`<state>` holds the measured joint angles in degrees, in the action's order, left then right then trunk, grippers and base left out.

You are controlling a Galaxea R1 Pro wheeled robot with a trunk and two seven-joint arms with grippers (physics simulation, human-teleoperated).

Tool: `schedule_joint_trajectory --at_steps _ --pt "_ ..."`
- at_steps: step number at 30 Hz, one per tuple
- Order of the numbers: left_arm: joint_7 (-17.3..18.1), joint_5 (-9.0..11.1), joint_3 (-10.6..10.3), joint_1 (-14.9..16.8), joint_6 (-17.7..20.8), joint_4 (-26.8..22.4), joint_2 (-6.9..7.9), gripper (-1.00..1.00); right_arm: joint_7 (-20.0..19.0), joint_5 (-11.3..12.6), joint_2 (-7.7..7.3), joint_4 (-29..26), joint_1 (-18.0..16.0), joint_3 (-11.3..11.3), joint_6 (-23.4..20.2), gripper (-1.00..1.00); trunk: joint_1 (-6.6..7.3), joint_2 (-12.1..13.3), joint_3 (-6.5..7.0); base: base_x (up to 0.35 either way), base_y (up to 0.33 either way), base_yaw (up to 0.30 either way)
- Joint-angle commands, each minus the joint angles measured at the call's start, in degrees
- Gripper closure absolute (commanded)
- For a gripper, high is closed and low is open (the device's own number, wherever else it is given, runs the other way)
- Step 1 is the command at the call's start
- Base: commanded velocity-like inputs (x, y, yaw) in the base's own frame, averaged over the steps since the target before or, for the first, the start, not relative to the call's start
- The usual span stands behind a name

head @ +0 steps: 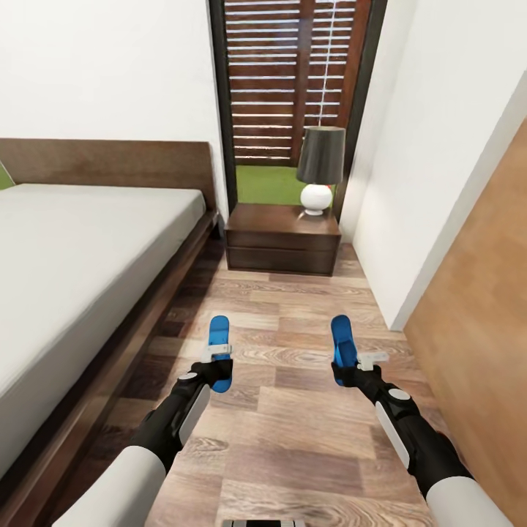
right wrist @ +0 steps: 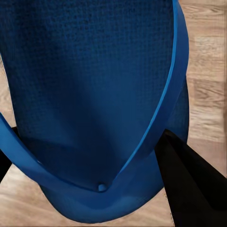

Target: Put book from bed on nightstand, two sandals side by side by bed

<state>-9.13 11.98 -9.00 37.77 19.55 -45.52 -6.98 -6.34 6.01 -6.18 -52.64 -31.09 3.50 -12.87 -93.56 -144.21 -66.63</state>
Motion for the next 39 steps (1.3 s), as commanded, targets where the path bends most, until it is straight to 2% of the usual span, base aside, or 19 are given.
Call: schedule_joint_trajectory --at_steps 1,19,39 --pt "-0.5 0.6 -0.2 0.0 0.2 -0.1 0.03 1.0 0.1 0.6 -0.06 -0.1 0.0 0.1 -0.3 1.0 -0.02 0.0 -0.05 0.315 -0.05 0.0" --pt "-0.4 0.6 -0.2 0.0 0.2 0.4 0.03 1.0 0.1 0.6 -0.06 -0.1 0.0 0.2 -0.3 1.0 -0.02 0.0 -0.05 0.327 -0.017 0.0" --pt "-0.4 0.6 -0.2 0.0 0.2 0.4 0.03 1.0 0.1 0.5 -0.06 -0.1 0.0 0.2 -0.3 1.0 -0.02 0.0 -0.05 0.329 -0.123 0.071"
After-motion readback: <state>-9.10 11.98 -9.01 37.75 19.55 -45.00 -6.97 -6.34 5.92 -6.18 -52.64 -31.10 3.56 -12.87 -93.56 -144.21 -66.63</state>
